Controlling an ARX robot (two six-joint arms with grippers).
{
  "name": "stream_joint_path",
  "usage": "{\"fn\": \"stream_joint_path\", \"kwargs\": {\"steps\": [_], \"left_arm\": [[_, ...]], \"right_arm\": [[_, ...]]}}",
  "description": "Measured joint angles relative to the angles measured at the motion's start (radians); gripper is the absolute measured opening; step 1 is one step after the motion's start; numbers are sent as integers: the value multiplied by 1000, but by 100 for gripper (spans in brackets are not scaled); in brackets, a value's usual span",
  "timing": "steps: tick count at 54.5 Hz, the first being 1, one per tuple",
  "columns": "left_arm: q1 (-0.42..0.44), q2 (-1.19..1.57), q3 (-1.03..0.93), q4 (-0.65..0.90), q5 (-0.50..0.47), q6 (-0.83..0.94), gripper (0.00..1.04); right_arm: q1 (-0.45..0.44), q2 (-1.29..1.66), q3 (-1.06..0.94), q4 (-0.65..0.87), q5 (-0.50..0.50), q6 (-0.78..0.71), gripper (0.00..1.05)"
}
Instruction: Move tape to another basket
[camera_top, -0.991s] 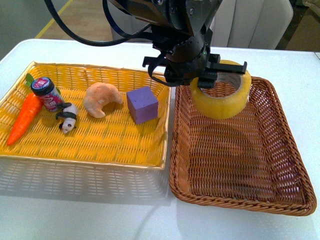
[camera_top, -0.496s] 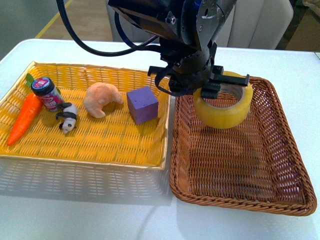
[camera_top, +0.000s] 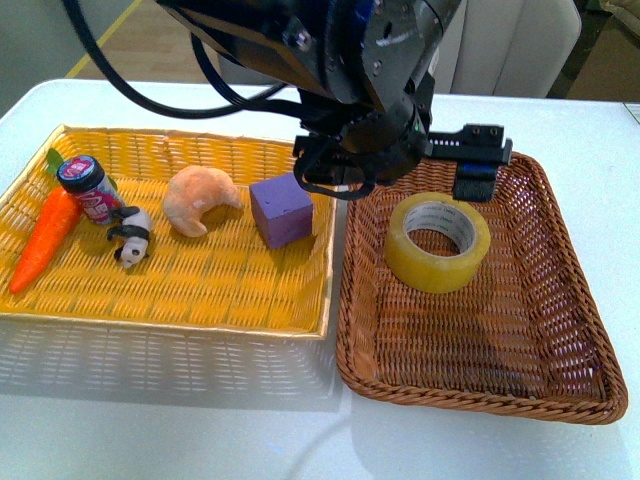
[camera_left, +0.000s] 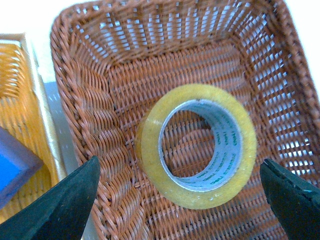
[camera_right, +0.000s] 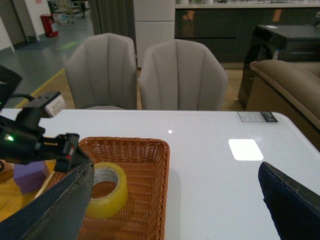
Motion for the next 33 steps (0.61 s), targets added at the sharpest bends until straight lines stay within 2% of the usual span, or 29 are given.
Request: {"fn": "stream_joint_path", "kwargs": {"steps": [14, 25, 27, 29, 33], "left_arm": [[171, -382, -395, 234, 40, -82, 96], [188, -433, -439, 241, 48, -89, 96], [183, -428, -453, 277, 7, -67, 94], [176, -425, -512, 459, -152, 0, 87], [179, -435, -629, 727, -330, 114, 77]], "right_arm": [[0, 0, 0, 0, 0, 0, 96], [0, 0, 0, 0, 0, 0, 96], [0, 0, 0, 0, 0, 0, 96], [0, 0, 0, 0, 0, 0, 96], [0, 0, 0, 0, 0, 0, 96]]}}
